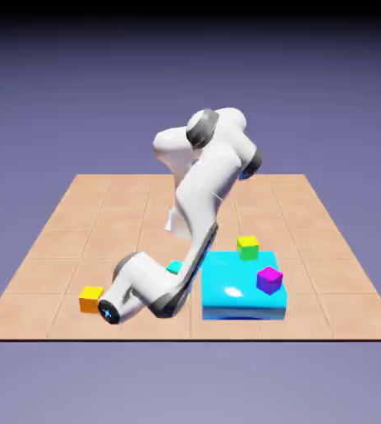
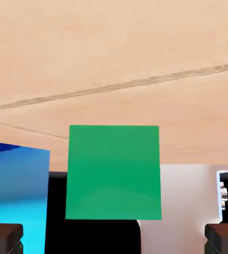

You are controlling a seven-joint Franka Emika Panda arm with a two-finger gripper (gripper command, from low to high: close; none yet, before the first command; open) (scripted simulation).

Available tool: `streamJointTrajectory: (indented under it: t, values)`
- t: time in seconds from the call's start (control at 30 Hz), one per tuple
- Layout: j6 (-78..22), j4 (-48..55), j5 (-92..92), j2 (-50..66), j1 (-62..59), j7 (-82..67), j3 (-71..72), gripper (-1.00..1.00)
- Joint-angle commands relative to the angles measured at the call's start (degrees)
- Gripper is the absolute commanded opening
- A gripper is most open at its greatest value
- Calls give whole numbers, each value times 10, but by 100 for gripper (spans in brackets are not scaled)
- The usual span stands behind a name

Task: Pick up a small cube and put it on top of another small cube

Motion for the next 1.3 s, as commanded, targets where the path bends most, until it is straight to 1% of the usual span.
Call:
streamJointTrajectory:
  t: [0.0,0.07,0.1,0.13,0.17,0.3,0.33,1.0,1.27]
  values:
    - [15,-21,7,0,10,-4,5,0]
    - [46,-62,22,0,30,-11,14,0]
    - [46,-62,22,0,30,-11,14,0]
    - [46,-62,22,0,30,-11,14,-100]
    - [46,-62,22,0,30,-11,14,-100]
    - [-15,21,-7,0,-10,4,-5,-100]
    - [-13,18,-21,2,-29,18,12,-100]
    - [24,182,-519,-64,-238,-68,309,-100]
    - [42,248,-719,-88,-342,-67,421,-100]
